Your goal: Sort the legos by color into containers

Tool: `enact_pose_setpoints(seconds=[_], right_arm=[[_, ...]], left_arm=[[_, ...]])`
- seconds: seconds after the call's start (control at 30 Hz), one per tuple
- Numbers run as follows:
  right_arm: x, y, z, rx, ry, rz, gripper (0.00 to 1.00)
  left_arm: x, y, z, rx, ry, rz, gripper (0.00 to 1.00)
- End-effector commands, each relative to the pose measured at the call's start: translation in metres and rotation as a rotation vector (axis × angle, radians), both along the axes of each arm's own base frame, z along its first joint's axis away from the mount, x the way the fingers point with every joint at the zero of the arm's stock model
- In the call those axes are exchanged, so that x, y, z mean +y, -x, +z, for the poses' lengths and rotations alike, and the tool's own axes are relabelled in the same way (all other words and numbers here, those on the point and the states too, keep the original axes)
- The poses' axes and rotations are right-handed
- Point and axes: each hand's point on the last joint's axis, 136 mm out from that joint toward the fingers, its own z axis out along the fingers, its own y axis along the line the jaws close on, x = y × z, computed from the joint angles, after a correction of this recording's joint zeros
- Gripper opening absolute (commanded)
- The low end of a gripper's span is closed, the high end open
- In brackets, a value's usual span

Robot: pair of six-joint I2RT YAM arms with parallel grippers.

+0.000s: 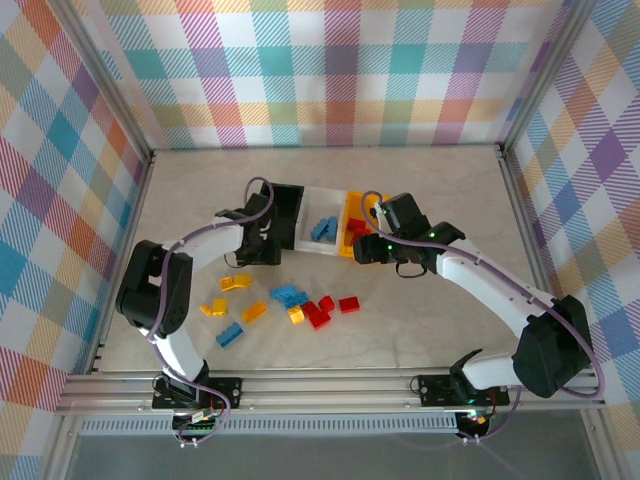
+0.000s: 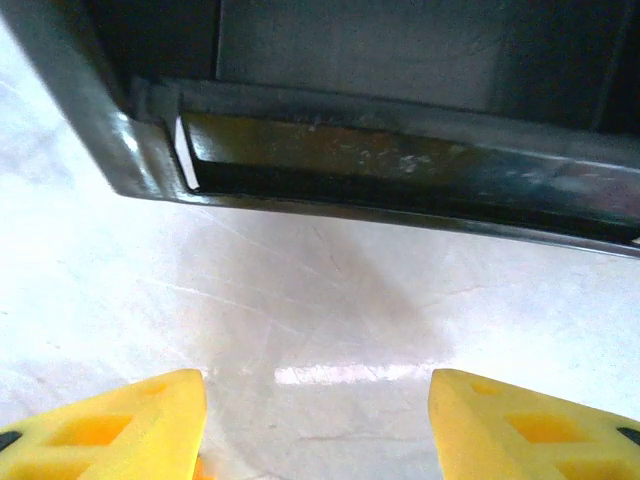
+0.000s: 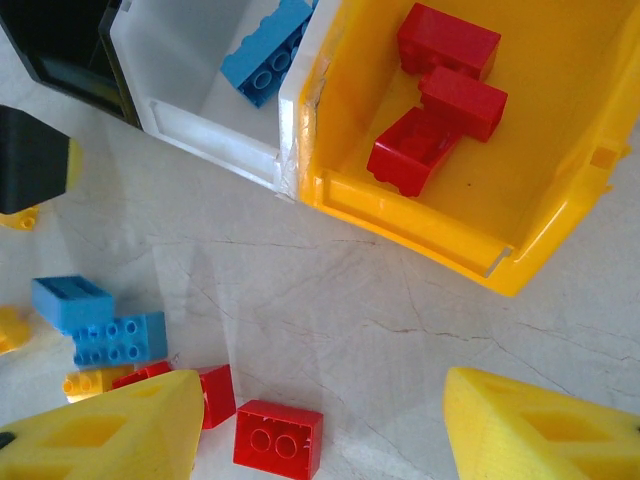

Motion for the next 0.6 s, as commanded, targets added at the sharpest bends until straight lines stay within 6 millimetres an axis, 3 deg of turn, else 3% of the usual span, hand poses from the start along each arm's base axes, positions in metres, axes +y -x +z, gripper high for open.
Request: enact_pose_setpoints(seconds=[0.0, 0.23, 0.47, 0.57], right_arm=[[0.003, 0.002, 0.003, -0.001, -0.026, 0.000, 0.65], [0.015, 0.010, 0.004, 0.003, -0.054, 0.058, 0.65], [0.080, 0.053, -0.008, 0.028, -0.060, 0.356, 0.71], [0.102, 0.062, -0.019, 0.050, -0.021, 0.412, 0.72]], left_arm=[[-0.002, 0.004, 0.021, -0.014, 0.036, 0.015, 0.62], [-0.006, 0.009, 0.019, -0.001, 0.045, 0.013, 0.72], [-0.006, 0.021, 0.035, -0.031, 0.069, 0.027, 0.74], [-0.013, 0.035, 0.041, -0.024, 0.103, 0.013, 0.77]])
